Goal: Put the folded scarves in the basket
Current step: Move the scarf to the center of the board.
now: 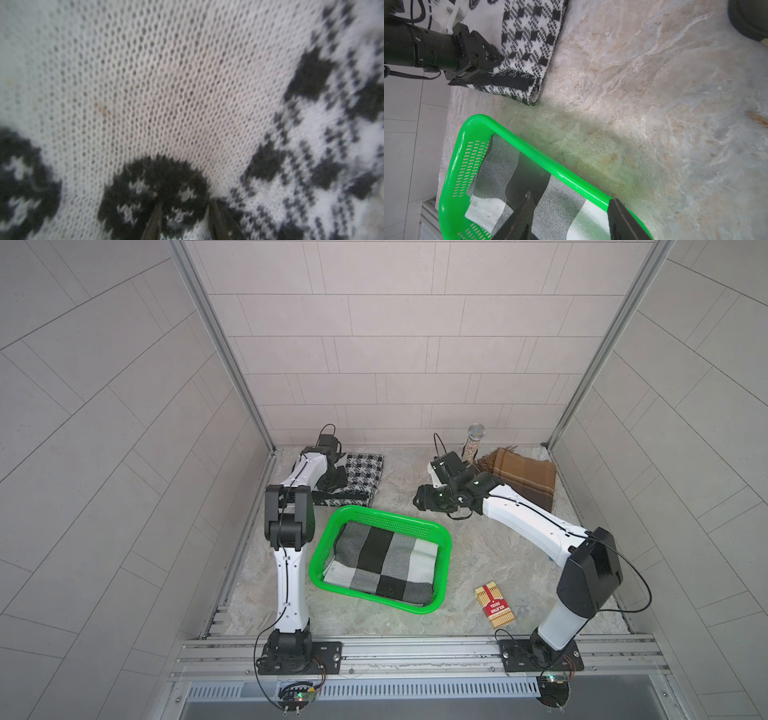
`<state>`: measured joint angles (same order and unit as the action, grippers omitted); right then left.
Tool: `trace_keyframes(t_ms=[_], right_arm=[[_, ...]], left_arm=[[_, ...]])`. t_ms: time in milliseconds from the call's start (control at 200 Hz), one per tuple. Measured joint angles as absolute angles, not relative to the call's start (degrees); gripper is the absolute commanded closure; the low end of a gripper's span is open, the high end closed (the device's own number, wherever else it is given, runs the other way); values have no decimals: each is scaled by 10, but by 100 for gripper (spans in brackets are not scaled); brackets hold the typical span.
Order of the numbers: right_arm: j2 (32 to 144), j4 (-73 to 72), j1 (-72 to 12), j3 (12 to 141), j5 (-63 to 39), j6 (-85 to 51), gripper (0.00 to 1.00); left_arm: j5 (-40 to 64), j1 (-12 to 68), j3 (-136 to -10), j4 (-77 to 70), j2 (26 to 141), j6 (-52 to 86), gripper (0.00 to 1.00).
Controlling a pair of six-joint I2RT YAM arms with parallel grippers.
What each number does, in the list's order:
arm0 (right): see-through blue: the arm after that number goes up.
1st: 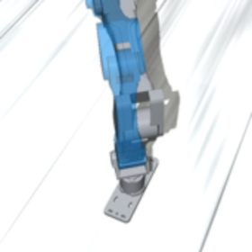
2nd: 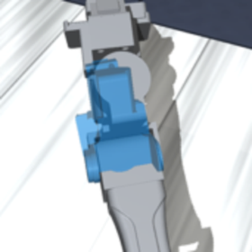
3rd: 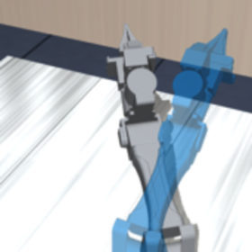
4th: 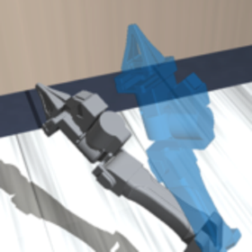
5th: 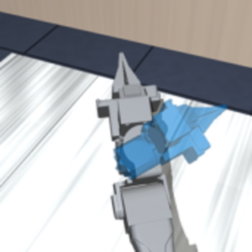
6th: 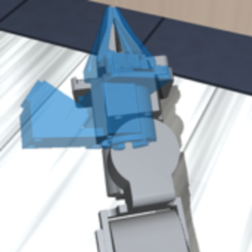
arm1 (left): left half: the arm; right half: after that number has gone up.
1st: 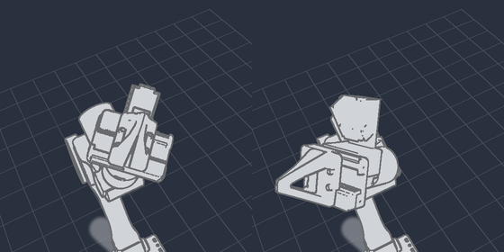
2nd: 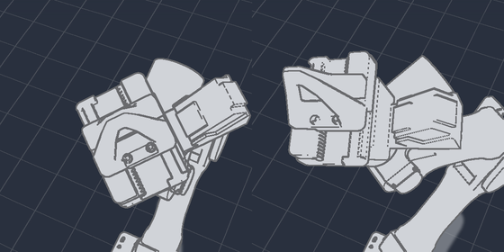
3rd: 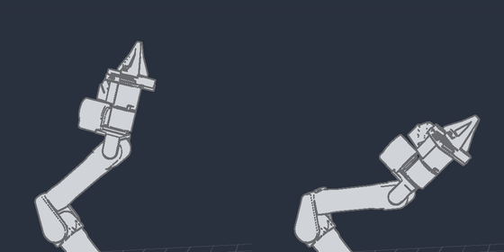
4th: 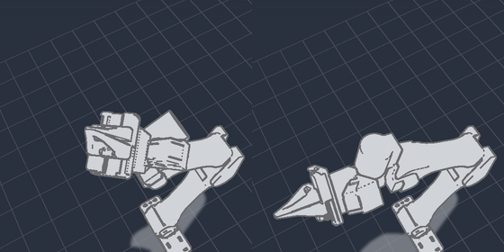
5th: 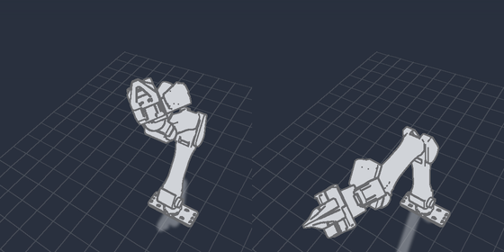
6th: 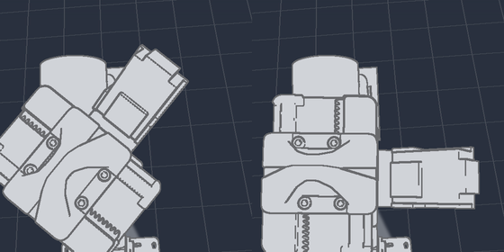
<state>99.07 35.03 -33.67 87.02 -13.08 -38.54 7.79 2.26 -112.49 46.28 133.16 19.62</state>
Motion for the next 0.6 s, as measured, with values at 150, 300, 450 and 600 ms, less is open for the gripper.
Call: trace_keyframes(t_ms=[150,300,450,600], right_arm=[[1034,350,-333,910,-150,-374,30],[1071,351,-325,942,-164,-369,25],[1105,352,-317,974,-177,-370,23],[1136,353,-312,998,-182,-371,23]], left_arm=[[108,23,-1066,432,1301,210,63],[151,34,-968,388,1247,237,65],[188,44,-898,347,1209,261,65],[203,55,-858,317,1189,273,65]])
